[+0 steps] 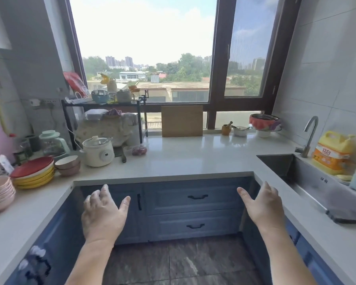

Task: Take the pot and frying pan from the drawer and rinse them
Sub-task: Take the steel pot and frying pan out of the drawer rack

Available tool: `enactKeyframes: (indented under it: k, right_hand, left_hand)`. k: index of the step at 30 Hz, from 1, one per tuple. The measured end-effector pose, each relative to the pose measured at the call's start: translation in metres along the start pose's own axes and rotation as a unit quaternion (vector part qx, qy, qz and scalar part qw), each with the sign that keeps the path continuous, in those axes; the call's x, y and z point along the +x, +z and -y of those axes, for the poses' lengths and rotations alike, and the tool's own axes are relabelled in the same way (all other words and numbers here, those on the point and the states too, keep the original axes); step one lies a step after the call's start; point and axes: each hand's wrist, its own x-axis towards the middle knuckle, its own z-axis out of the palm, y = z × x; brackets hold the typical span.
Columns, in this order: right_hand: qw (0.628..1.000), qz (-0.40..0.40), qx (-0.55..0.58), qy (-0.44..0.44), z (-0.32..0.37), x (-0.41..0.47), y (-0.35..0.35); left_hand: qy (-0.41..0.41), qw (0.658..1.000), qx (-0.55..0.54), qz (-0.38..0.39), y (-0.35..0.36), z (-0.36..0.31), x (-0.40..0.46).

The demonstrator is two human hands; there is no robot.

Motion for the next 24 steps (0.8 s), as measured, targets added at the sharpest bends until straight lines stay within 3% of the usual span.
enactKeyframes:
  k: [14,24]
  right_hand:
    - [0.993,0.116,-0.031,0.019,-0.034,0.235,0.216]
    - [0.978,0.196,-0.049,0.046,-0.079,0.310,0.379]
  left_hand:
    - [-0.064,0.997,0.036,0.020,0.214,-0.107,0.166]
    - [-0.153,0.987,0.039,0.036,0.360,-0.121,0.225]
